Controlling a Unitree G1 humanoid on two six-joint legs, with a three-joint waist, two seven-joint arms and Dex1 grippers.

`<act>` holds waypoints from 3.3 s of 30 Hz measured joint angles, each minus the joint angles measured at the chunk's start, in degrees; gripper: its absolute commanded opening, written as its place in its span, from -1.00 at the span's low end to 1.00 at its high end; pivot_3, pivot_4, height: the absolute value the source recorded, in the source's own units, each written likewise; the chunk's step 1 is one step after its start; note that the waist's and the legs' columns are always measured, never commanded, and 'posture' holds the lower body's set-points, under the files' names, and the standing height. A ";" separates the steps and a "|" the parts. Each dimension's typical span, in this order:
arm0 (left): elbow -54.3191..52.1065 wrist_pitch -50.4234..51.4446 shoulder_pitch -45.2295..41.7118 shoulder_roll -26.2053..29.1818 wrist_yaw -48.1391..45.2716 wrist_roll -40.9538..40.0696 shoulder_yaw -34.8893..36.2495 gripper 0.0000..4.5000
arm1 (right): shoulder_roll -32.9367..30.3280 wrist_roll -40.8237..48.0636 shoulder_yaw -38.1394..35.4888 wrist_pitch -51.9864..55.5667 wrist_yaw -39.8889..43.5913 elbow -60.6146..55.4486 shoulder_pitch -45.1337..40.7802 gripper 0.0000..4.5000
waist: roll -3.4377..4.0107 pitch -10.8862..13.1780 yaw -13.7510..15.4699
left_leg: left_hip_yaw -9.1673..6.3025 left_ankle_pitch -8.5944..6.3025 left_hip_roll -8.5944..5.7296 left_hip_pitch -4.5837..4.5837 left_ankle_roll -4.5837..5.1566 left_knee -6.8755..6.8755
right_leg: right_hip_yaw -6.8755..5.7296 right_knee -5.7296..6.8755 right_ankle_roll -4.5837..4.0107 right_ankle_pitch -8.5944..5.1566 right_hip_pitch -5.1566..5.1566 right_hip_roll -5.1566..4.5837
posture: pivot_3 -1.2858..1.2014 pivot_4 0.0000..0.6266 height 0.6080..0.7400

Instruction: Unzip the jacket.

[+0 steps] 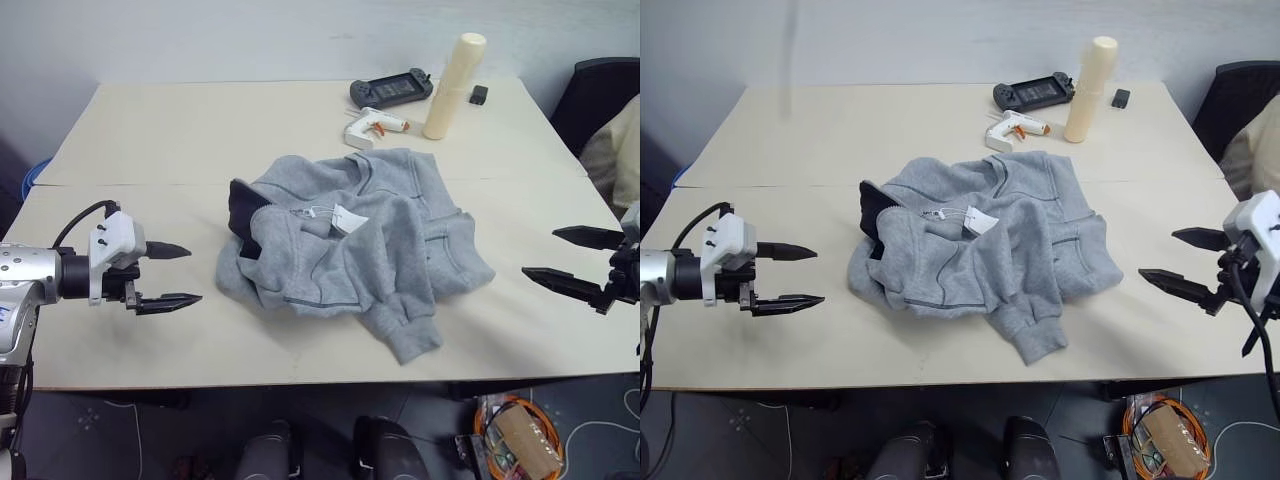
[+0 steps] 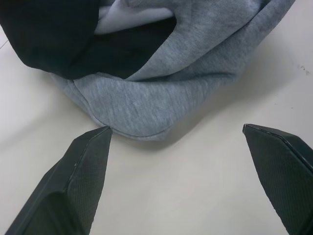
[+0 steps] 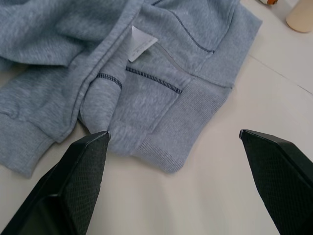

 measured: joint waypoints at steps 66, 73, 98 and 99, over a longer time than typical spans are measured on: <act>10.21 -28.41 -1.49 5.08 0.76 19.69 -12.22 -1.00 | -1.55 -30.49 25.31 -38.72 2.52 13.64 -0.38 -0.99 | -0.06 -0.04 -0.02 | -0.12 -0.10 0.06 -0.02 0.09 0.55 | -0.14 0.11 -0.01 -0.01 0.17 -0.04 | 0.03 -0.52 1.00; 5.64 -24.43 5.28 8.79 -0.32 17.71 -7.72 -1.00 | -2.11 -30.08 20.06 -38.38 1.43 9.75 7.74 -0.99 | -0.05 -0.03 0.10 | -0.14 -0.20 0.05 -0.02 0.08 0.55 | -0.13 -0.07 -0.01 -0.01 0.19 -0.06 | 0.03 -0.52 1.00; -2.57 -0.14 0.20 4.40 -2.46 1.71 -1.95 0.98 | 0.35 -18.36 2.50 -24.84 2.00 3.42 20.54 1.00 | -0.16 0.02 0.47 | -0.29 -0.20 0.08 -0.07 0.08 0.67 | -0.19 0.01 -0.01 -0.01 0.24 -0.01 | 0.03 -0.52 1.00; -3.42 3.43 -1.93 5.21 -3.40 -1.54 -0.70 0.98 | 0.81 -15.94 0.94 -21.86 2.77 1.32 21.51 1.00 | -0.22 0.04 0.50 | -0.32 -0.20 0.09 -0.09 0.08 0.70 | -0.21 0.01 -0.01 -0.01 0.25 -0.01 | 0.03 -0.52 1.00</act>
